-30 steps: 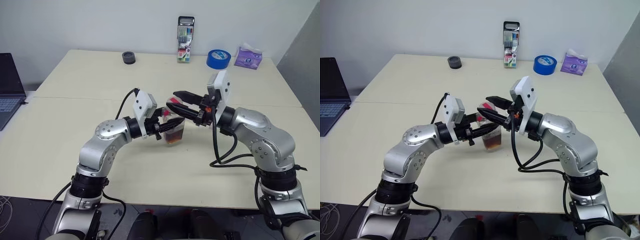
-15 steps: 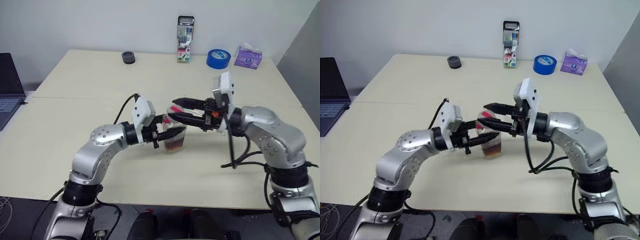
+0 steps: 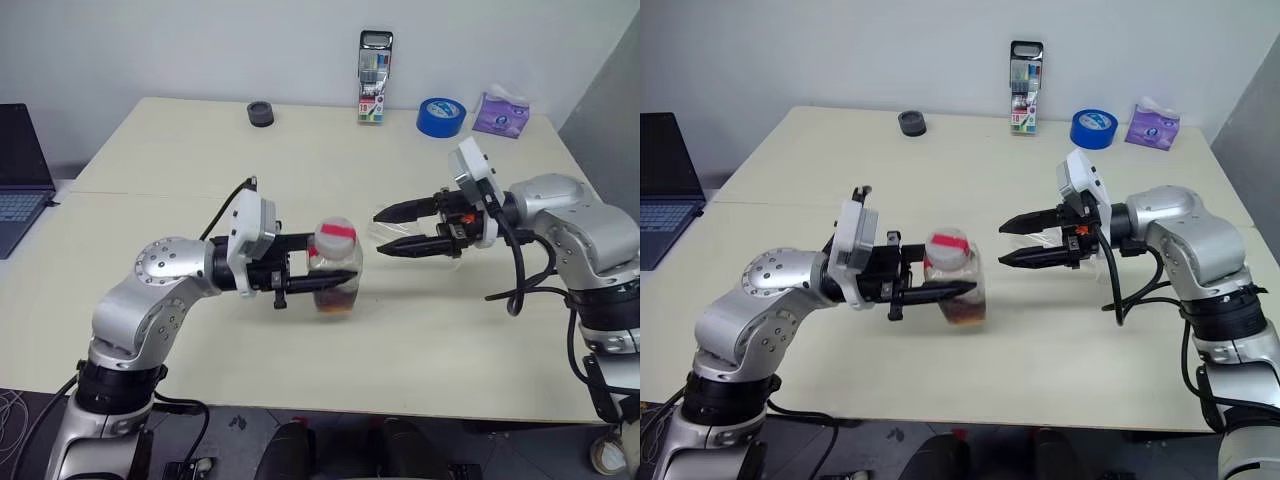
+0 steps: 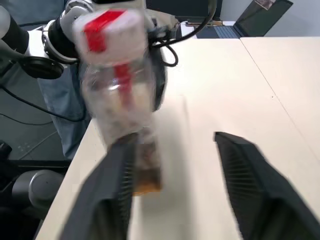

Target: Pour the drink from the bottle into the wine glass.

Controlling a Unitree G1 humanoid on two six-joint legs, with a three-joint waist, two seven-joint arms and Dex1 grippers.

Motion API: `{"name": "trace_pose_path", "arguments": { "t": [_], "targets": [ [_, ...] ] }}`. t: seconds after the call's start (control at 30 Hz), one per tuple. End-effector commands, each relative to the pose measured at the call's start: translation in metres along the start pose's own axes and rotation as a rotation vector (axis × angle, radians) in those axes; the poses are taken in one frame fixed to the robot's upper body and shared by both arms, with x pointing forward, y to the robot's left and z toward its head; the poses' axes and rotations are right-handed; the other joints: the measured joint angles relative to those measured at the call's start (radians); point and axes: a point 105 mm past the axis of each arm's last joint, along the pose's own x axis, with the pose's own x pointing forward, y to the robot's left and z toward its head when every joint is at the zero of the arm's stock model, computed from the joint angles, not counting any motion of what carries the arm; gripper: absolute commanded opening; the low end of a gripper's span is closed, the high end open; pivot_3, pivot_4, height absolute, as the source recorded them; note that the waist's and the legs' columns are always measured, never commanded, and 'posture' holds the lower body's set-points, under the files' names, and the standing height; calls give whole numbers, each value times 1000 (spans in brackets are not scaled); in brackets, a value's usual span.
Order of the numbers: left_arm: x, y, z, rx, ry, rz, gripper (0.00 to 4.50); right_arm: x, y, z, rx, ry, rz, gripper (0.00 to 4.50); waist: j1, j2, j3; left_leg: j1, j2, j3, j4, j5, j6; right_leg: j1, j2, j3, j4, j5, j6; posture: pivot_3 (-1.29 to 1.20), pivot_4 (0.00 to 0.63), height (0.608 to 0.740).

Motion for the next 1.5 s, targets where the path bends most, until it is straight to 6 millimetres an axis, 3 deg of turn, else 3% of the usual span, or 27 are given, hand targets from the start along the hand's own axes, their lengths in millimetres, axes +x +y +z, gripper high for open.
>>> {"name": "trace_pose_path", "arguments": {
  "t": [0.03, 0.23, 0.47, 1.13, 1.23, 1.37, 1.5],
  "targets": [
    [-1, 12, 3, 52, -19, 64, 1877, -8, 12, 20, -17, -54, -70, 3648, 1, 0, 0, 0, 0, 0, 0, 0, 0, 0, 0, 0, 0, 0, 0, 0, 150, 740],
    [10, 22, 0, 62, -51, 117, 1877, 7, 24, 27, 31, -169, -252, 3648, -1, 0, 0, 0, 0, 0, 0, 0, 0, 0, 0, 0, 2, 0, 0, 0, 150, 740],
    [17, 25, 0, 67, -65, 110, 1877, 29, 23, 34, 15, -254, -373, 3648, -2, 0, 0, 0, 0, 0, 0, 0, 0, 0, 0, 1, 2, 0, 0, 0, 150, 740],
    [19, 25, 1, 67, -62, 103, 1877, 45, 22, 39, -7, -289, -368, 3648, -4, 0, 0, 1, 0, 0, 0, 0, 0, 0, 0, 0, 2, 0, 0, 0, 150, 740],
    [19, 24, 0, 65, -61, 104, 1877, 45, 19, 38, -14, -284, -371, 3109, -5, 0, 0, 1, 0, 0, 0, 0, 0, 0, 0, 0, 2, 0, 0, 0, 150, 740],
    [19, 24, 0, 65, -60, 106, 1877, 45, 17, 37, -23, -279, -367, 1831, -5, 0, 0, 0, 0, 0, 0, 0, 0, 0, 0, 0, 2, 0, 0, 0, 150, 740],
    [18, 23, 0, 65, -60, 106, 1877, 45, 18, 36, -28, -275, -354, 1828, -5, 0, 0, 1, 0, 0, 0, 0, 0, 0, 0, 0, 2, 0, 0, 0, 150, 740]
  ]
}}
